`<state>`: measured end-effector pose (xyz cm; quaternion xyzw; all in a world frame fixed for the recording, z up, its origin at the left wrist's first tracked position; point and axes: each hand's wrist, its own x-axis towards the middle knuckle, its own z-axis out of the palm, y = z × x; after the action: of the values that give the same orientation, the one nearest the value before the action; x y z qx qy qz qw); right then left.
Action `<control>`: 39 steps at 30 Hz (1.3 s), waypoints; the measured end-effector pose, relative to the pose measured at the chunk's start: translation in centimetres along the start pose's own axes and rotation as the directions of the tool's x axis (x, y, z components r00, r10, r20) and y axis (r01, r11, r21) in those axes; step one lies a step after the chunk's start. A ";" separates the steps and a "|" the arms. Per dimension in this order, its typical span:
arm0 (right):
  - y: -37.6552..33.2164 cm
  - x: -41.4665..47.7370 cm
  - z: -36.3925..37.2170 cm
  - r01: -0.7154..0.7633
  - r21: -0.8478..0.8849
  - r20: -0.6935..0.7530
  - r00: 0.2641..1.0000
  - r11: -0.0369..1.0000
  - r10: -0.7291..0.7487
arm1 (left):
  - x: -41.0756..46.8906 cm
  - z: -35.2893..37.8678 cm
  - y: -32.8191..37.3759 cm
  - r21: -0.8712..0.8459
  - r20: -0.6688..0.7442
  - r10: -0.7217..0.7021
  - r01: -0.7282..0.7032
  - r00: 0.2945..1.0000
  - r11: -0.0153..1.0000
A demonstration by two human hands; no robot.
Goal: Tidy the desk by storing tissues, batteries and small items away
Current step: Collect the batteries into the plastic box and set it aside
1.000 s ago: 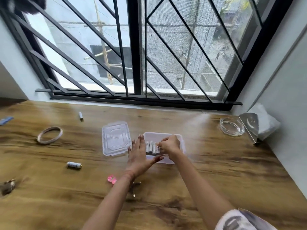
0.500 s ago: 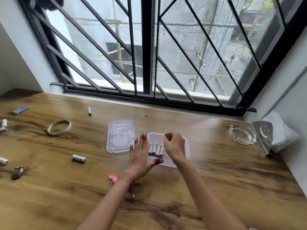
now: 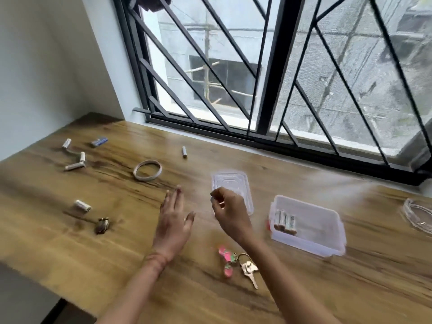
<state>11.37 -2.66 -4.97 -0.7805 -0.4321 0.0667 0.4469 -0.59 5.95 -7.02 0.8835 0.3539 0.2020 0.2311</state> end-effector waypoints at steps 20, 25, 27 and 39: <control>-4.8 1.8 12.4 -0.147 -0.245 0.126 0.975 0.958 0.182 | 4.2 -10.9 -22.8 0.175 -0.096 -0.262 0.275 0.960 0.945; -6.0 2.4 13.7 -0.213 -0.133 0.079 0.971 0.968 0.225 | 4.6 -11.1 -25.1 0.189 -0.044 -0.193 0.198 0.980 0.962; -6.1 2.8 14.1 -0.229 -0.106 0.067 0.969 0.968 0.236 | 4.7 -11.4 -25.1 0.204 -0.062 -0.160 0.169 0.985 0.964; -7.1 3.5 12.1 -0.456 0.320 0.079 0.886 0.831 0.456 | 6.8 -10.9 -18.4 -0.189 -0.016 -0.248 0.241 0.969 0.952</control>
<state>3.28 9.23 -5.79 -0.7751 -0.2162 0.2421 0.5421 -11.50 25.54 -7.03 0.8032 0.4448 0.2216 0.3285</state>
